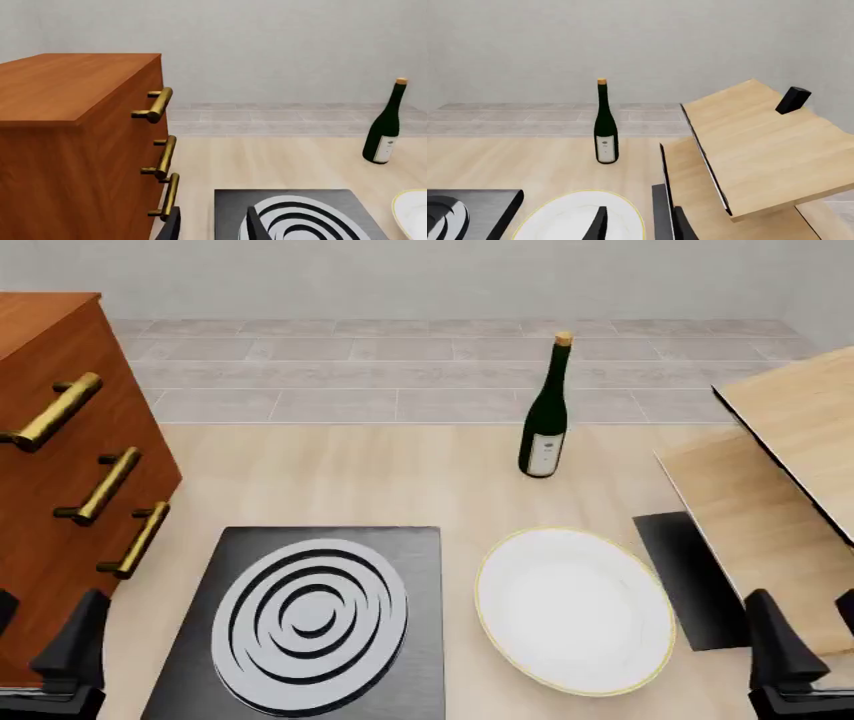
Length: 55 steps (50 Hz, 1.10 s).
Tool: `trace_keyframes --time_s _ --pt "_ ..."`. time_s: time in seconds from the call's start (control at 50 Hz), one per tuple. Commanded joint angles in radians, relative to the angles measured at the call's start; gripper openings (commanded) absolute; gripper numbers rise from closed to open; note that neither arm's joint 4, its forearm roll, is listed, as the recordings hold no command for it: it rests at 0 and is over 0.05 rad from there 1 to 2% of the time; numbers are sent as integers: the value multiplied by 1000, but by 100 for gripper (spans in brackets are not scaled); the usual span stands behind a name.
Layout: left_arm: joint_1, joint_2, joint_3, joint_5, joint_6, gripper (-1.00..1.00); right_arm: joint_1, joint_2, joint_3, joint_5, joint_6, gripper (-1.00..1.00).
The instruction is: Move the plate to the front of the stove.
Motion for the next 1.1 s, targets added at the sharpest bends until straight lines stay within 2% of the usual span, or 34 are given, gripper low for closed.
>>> trace_keyframes --time_s 0.02,0.26,0.38,0.4,0.52,0.56,0.68,0.72,0.8,0.88,0.96,1.02,1.1 --pt "-8 3 -1 4 7 100 0 5 -4 2 3 100" --pt "-40 -1 -17 15 1 100 0 2 -6 4 -2 100" --pt "-117 -1 -55 22 67 100 0 2 -6 4 -2 100" --pt "-127 -1 -58 25 102 100 0 3 -5 2 -1 100" --pt "-166 -1 -110 60 179 100 0 3 -6 3 -1 100" --pt "-199 -1 -132 83 224 100 -1 3 -7 6 3 100" --pt "-277 -1 -187 138 269 100 -1 6 -5 0 2 100" --pt "-324 -1 -203 145 329 100 0 3 -7 4 -1 100" --pt "-378 2 -230 172 385 100 -1 3 -7 6 2 100" --pt "-410 29 -267 170 384 100 -1 3 -8 6 1 100" --pt "-459 64 -274 147 447 100 0 2 -7 5 -1 100" --pt "-525 120 -265 107 533 100 -1 3 -6 4 2 100" --pt "-584 190 -291 81 590 100 -1 3 -6 4 1 100"
